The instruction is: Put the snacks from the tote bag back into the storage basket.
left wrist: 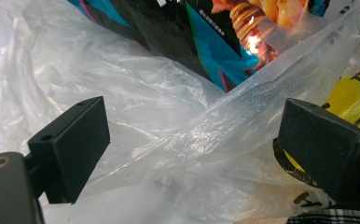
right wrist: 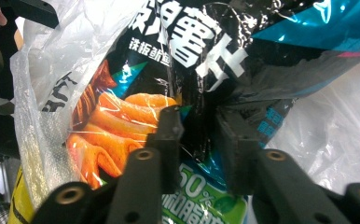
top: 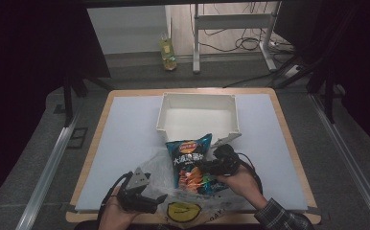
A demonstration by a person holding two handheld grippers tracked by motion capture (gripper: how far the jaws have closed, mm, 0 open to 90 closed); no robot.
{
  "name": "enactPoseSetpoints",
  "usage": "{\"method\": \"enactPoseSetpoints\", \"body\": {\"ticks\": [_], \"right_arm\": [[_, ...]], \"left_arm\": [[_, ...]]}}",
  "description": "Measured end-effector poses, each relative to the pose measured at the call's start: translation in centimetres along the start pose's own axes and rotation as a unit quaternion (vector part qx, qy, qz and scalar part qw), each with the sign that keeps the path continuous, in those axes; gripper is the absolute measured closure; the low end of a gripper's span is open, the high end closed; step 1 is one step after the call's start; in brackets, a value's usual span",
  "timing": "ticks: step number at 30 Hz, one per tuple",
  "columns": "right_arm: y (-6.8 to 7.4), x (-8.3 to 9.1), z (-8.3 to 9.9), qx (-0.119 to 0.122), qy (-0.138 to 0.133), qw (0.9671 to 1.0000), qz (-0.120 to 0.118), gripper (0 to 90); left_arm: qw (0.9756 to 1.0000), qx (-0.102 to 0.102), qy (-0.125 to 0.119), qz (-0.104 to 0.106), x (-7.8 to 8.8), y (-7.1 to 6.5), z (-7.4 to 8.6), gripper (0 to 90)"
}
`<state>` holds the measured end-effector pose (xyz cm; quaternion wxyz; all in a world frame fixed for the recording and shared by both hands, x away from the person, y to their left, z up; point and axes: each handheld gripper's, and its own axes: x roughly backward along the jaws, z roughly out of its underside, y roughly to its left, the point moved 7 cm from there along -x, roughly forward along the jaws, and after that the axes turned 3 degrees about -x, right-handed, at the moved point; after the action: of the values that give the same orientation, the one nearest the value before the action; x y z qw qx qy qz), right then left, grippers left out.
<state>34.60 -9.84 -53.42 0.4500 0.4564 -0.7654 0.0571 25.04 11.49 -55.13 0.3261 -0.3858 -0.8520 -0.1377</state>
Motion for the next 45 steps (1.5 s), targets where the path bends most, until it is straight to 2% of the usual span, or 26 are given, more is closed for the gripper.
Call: {"method": "enactPoseSetpoints", "body": {"ticks": [4,8,9,19,28,45], "right_arm": [[0.2,0.2,0.0,0.015,-0.002,0.9999,0.003,85.2],[0.4,0.5,-0.1,0.026,-0.007,0.9996,0.001,88.3],[0.4,0.6,0.0,0.027,-0.011,0.9996,-0.006,89.2],[1.1,1.3,-0.1,0.054,-0.02,0.9983,-0.003,89.4],[1.5,2.5,-0.2,0.065,-0.04,0.9971,-0.003,89.4],[1.6,5.3,-1.1,0.062,-0.082,0.9947,-0.004,89.4]], "left_arm": [[1.0,-0.001,0.002,0.003,-0.1,-0.1,0.1,8.7],[1.0,-0.001,0.004,0.006,-0.2,-0.2,0.2,8.7],[1.0,-0.001,0.003,0.008,-0.3,-0.2,0.2,8.7],[0.9998,0.008,-0.002,0.019,-0.4,-0.4,0.2,7.4],[0.9995,0.007,-0.001,0.03,-0.7,-0.7,0.4,6.5],[0.9993,0.0,0.011,0.035,-1.2,-1.2,0.6,6.6]]}}
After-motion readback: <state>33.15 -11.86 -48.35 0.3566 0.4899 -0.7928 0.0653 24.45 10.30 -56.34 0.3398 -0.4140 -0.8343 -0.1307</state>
